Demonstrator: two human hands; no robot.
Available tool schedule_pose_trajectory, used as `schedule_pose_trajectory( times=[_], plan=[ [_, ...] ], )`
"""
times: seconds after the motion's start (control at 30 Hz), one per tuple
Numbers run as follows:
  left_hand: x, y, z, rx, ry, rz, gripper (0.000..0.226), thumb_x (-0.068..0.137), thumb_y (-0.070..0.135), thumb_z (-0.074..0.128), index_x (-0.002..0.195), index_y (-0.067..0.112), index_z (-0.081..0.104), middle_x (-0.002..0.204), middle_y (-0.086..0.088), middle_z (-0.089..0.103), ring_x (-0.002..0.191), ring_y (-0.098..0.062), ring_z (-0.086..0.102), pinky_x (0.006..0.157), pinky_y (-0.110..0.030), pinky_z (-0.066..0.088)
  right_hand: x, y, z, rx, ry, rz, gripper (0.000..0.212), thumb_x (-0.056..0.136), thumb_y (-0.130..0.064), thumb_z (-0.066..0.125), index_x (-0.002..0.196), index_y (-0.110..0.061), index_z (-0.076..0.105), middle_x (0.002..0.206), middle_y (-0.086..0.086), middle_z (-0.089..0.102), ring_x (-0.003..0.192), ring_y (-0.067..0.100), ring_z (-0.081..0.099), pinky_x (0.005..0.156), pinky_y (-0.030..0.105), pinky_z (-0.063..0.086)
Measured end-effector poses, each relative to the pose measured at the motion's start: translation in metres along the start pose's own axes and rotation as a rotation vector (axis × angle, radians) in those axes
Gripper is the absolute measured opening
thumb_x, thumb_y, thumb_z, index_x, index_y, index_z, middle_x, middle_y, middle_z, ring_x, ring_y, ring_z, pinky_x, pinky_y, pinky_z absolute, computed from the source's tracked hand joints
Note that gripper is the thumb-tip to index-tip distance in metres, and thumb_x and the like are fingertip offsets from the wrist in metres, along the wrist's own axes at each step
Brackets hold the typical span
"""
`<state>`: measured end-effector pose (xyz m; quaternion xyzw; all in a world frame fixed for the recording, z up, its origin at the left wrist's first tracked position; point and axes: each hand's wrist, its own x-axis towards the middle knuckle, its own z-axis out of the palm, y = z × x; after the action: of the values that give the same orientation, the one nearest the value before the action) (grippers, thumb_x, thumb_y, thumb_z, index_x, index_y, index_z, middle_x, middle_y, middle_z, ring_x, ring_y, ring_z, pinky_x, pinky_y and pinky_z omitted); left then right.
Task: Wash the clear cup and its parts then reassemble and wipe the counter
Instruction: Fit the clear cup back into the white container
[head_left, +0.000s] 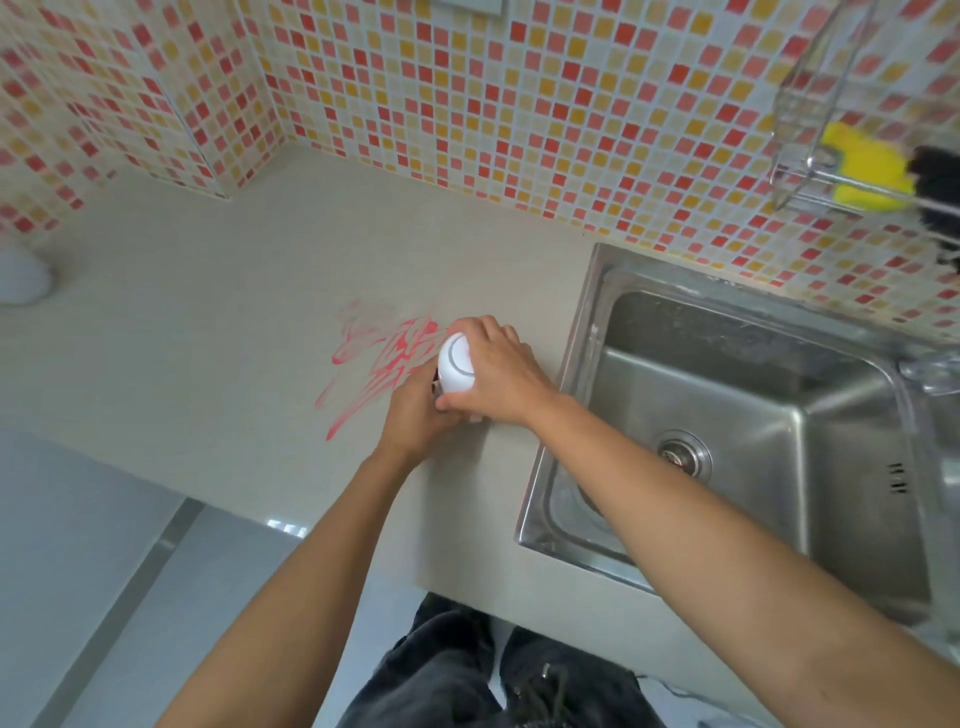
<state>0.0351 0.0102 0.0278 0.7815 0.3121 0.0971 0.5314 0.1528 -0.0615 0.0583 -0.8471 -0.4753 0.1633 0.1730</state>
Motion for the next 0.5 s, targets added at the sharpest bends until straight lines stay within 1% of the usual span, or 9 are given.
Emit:
schedule_pose_trajectory(
  times=[0.03, 0.07, 0.1, 0.13, 0.2, 0.27, 0.33, 0.4, 0.5],
  plan=[
    [-0.001, 0.006, -0.005, 0.031, -0.041, 0.010, 0.069, 0.057, 0.024, 0.072, 0.124, 0.029, 0.056, 0.105, 0.014, 0.066, 0.090, -0.006, 0.061, 0.072, -0.020, 0.044, -0.002, 0.002, -0.002, 0.029, -0.013, 0.003, 0.098, 0.061, -0.058, 0.076, 0.141, -0.026, 0.030, 0.136, 0.003, 0.036, 0.128, 0.028, 0.035, 0.104, 0.048, 0.033],
    [-0.002, 0.012, -0.009, 0.085, -0.092, 0.035, 0.073, 0.062, 0.021, 0.071, 0.132, 0.023, 0.051, 0.115, 0.013, 0.061, 0.101, -0.010, 0.059, 0.080, -0.021, 0.041, -0.004, 0.004, -0.005, 0.080, -0.011, 0.007, 0.100, 0.064, -0.061, 0.073, 0.144, -0.029, 0.023, 0.143, 0.004, 0.030, 0.137, 0.028, 0.026, 0.111, 0.052, 0.024],
    [-0.001, 0.016, -0.016, 0.159, -0.132, 0.052, 0.078, 0.068, 0.014, 0.070, 0.141, 0.017, 0.042, 0.127, 0.009, 0.053, 0.115, -0.013, 0.052, 0.088, -0.020, 0.036, -0.006, 0.007, -0.009, 0.138, 0.013, 0.007, 0.099, 0.069, -0.063, 0.068, 0.148, -0.031, 0.017, 0.150, 0.005, 0.022, 0.144, 0.027, 0.014, 0.114, 0.053, 0.014],
    [-0.001, 0.019, -0.024, 0.246, -0.137, 0.041, 0.079, 0.075, 0.003, 0.066, 0.146, 0.012, 0.033, 0.137, 0.005, 0.045, 0.126, -0.015, 0.044, 0.092, -0.015, 0.030, -0.009, 0.011, -0.015, 0.185, 0.061, 0.005, 0.094, 0.077, -0.061, 0.063, 0.150, -0.029, 0.013, 0.155, 0.004, 0.017, 0.147, 0.025, 0.005, 0.115, 0.052, 0.008],
    [0.001, 0.020, -0.038, 0.350, -0.021, -0.022, 0.078, 0.082, -0.010, 0.054, 0.151, 0.010, 0.021, 0.153, -0.002, 0.031, 0.141, -0.020, 0.030, 0.094, -0.010, 0.022, -0.018, 0.024, -0.030, 0.199, 0.221, -0.013, 0.079, 0.089, -0.049, 0.055, 0.151, -0.021, 0.016, 0.158, 0.004, 0.018, 0.148, 0.024, 0.004, 0.118, 0.049, 0.007],
    [0.006, 0.025, -0.044, 0.382, 0.151, -0.033, 0.072, 0.088, -0.005, 0.051, 0.152, 0.007, 0.019, 0.158, -0.008, 0.023, 0.146, -0.024, 0.023, 0.105, -0.016, 0.018, -0.030, 0.042, -0.044, 0.143, 0.345, -0.015, 0.069, 0.094, -0.042, 0.049, 0.150, -0.013, 0.022, 0.157, 0.007, 0.024, 0.147, 0.024, 0.010, 0.119, 0.048, 0.014],
    [0.012, 0.040, -0.035, 0.431, 0.246, 0.059, 0.066, 0.094, 0.007, 0.052, 0.151, 0.004, 0.019, 0.159, -0.012, 0.020, 0.148, -0.027, 0.017, 0.116, -0.030, 0.015, -0.045, 0.066, -0.054, 0.062, 0.352, 0.028, 0.067, 0.097, -0.041, 0.045, 0.151, -0.010, 0.020, 0.158, 0.007, 0.022, 0.148, 0.022, 0.010, 0.120, 0.044, 0.012],
    [0.017, 0.060, -0.012, 0.472, 0.269, 0.166, 0.064, 0.098, 0.019, 0.051, 0.152, 0.004, 0.018, 0.160, -0.014, 0.016, 0.149, -0.028, 0.011, 0.119, -0.036, 0.011, -0.063, 0.095, -0.063, -0.013, 0.316, 0.074, 0.069, 0.099, -0.044, 0.040, 0.153, -0.011, 0.014, 0.161, 0.004, 0.014, 0.148, 0.019, 0.005, 0.121, 0.039, 0.004],
    [0.022, 0.095, 0.039, 0.544, 0.205, 0.323, 0.066, 0.101, 0.031, 0.044, 0.153, 0.006, 0.012, 0.162, -0.012, 0.007, 0.150, -0.026, 0.002, 0.122, -0.038, 0.007, -0.094, 0.140, -0.084, -0.075, 0.305, 0.128, 0.067, 0.102, -0.044, 0.034, 0.153, -0.009, 0.009, 0.162, 0.004, 0.007, 0.148, 0.017, -0.001, 0.120, 0.034, -0.001]
  ],
)
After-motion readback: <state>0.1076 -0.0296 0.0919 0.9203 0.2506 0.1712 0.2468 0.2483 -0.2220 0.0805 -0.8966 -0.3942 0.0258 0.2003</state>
